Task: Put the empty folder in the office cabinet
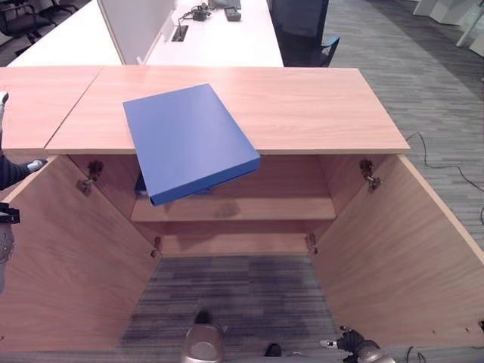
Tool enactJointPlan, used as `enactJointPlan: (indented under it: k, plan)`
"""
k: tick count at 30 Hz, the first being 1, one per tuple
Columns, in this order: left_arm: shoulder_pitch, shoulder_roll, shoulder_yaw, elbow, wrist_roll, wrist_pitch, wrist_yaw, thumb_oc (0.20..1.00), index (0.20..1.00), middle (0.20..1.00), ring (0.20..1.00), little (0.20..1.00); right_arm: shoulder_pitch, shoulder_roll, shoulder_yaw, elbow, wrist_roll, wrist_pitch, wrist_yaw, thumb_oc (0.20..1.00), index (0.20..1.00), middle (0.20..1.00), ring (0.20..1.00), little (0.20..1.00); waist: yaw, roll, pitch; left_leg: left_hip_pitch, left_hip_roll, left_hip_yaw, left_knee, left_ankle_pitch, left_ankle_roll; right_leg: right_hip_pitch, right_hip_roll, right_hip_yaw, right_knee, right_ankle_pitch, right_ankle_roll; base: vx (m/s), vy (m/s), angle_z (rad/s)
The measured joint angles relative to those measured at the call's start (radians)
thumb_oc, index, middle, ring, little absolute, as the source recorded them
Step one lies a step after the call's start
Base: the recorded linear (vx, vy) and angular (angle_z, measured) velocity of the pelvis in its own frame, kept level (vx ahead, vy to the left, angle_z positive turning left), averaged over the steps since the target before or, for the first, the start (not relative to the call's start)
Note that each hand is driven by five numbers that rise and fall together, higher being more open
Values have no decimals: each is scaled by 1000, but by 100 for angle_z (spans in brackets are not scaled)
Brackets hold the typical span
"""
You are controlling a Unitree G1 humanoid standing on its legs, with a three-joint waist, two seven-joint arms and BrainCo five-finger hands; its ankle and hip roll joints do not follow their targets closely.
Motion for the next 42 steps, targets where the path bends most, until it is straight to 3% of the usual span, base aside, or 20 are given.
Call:
enactJointPlan:
  k: [1,2,3,4,7,10,14,20,28,31,38,42]
  plan:
    - [-35,0,-38,0,2,-7,-2,1000,1000,1000,1000,1000,16,-10,-10,9,1,2,0,1000,1000,1000,1000,1000,-38,34,-2,42,16,77,-65,6,-10,8,-9,-57,-6,20,33,56,250,97]
    - [-54,-4,-62,0,2,-13,-3,1000,1000,1000,1000,1000,25,-15,-21,14,1,4,1,1000,1000,1000,1000,1000,-52,54,-5,61,15,103,-107,30,-3,14,-5,-73,-10,25,43,49,192,111]
    - [-60,-9,-75,-5,4,-28,-4,1000,1000,1000,1000,1000,31,-22,-43,31,3,6,3,1000,1000,1000,1000,1000,-63,93,-24,97,4,107,-199,43,-13,16,-4,-94,-17,36,63,53,211,72]
    - [-65,-6,-81,-3,5,-30,-5,1000,1000,1000,1000,1000,33,-19,-47,30,10,10,3,1000,1000,1000,1000,1000,-64,100,-32,125,-18,98,-251,51,-21,19,-17,-98,-24,46,81,57,253,60]
    - [-80,-4,-95,15,5,-26,-13,1000,1000,1000,1000,1000,31,-7,-46,29,16,8,5,1000,1000,1000,1000,1000,-49,75,-66,128,-87,72,-262,41,-3,42,-69,-91,-74,81,135,41,178,22]
    - [-79,1,-95,12,12,-28,-23,1000,1000,1000,1000,1000,20,16,-43,27,16,1,6,1000,1000,1000,1000,1000,-28,53,-104,129,-113,76,-262,33,9,46,-88,-71,-96,97,154,21,136,-3]
    - [-79,1,-105,11,15,-35,-34,1000,1000,1000,1000,1000,2,23,-40,17,16,0,6,1000,1000,1000,1000,1000,-23,49,-121,137,-122,83,-263,35,14,55,-87,-55,-121,123,158,22,100,-9]
    - [-67,-1,-190,4,54,-59,-73,1000,1000,1000,1000,1000,24,17,-34,6,15,6,13,1000,1000,1000,1000,1000,-27,82,-140,146,-120,103,-264,35,14,53,-83,-26,-133,142,158,13,39,-14]
    - [-61,7,-307,-10,123,-101,-115,1000,1000,1000,1000,1000,47,7,-32,-1,14,15,11,1000,1000,1000,1000,1000,-35,39,-154,141,-119,132,-263,35,14,27,-80,8,-139,152,155,1,-1,-12]
    - [-104,-4,-427,-8,130,-123,-137,1000,1000,1000,1000,1000,47,7,-22,-1,13,14,5,1000,1000,1000,1000,1000,-43,12,-156,142,-118,136,-263,36,14,24,-78,12,-138,155,154,3,-2,-4]
    - [-243,-35,-635,49,131,-143,-162,1000,1000,1000,1000,1000,40,9,2,-2,8,14,-2,1000,1000,1000,1000,1000,-52,8,-155,146,-114,144,-263,35,14,24,-75,20,-139,155,154,5,4,-2]
    - [-262,-74,-680,74,131,-141,-177,1000,1000,1000,1000,1000,33,10,2,-10,8,14,-6,1000,1000,1000,1000,1000,-70,16,-151,147,-113,150,-263,35,14,22,-73,25,-139,156,153,13,4,-3]
